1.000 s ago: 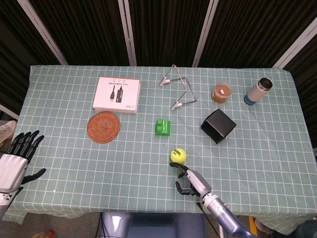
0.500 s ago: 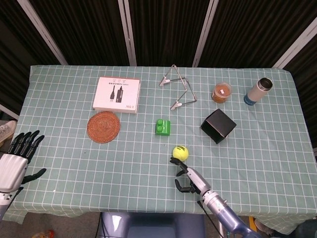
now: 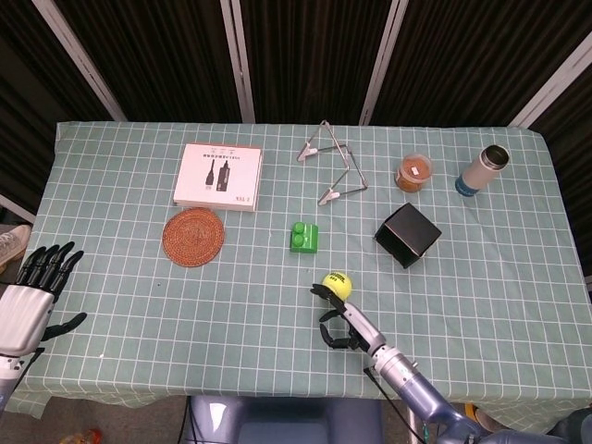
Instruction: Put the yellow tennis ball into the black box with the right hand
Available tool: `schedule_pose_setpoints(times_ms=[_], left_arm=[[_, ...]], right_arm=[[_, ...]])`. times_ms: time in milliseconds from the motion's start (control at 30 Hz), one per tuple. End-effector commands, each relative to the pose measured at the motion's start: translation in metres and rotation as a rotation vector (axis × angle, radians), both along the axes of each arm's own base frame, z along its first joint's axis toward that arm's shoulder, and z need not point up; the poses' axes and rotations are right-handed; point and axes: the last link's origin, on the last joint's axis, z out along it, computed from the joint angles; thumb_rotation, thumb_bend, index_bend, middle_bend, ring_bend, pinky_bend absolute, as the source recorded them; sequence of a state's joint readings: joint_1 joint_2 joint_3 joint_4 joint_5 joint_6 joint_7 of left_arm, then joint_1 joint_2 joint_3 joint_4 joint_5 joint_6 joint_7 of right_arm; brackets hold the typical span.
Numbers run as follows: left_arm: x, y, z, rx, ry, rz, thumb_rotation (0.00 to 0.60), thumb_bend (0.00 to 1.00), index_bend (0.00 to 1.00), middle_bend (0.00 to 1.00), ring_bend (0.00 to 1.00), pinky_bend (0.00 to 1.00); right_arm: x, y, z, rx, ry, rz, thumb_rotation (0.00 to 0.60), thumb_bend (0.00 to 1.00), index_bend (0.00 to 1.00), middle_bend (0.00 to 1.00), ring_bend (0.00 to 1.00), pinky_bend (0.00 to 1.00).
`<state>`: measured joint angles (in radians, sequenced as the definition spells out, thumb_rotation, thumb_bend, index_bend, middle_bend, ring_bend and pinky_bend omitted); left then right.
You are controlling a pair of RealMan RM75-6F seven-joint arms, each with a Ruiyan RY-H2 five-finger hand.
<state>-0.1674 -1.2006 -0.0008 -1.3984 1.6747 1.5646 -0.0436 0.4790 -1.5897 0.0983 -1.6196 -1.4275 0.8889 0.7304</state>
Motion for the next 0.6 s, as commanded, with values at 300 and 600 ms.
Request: schedule_pose_setpoints(times_ms=[300, 600], left_arm=[[-0.002, 0.004, -0.001, -0.001, 0.004, 0.017, 0.6, 0.1, 0.0, 0.0, 0.0, 0.06], [-0.003, 0.007, -0.003, -0.001, 0.008, 0.031, 0.6, 0.1, 0.0, 0.0, 0.0, 0.06]], right_arm=[[-0.001, -0.018, -0.005, -0.042, -0.035, -0.052, 0.6, 0.62, 0.0, 0.1, 0.07, 0.26], [-0.004, -0.036, -0.004, -0.062, -0.073, -0.101, 0.6, 0.62, 0.0, 0.1, 0.07, 0.23]])
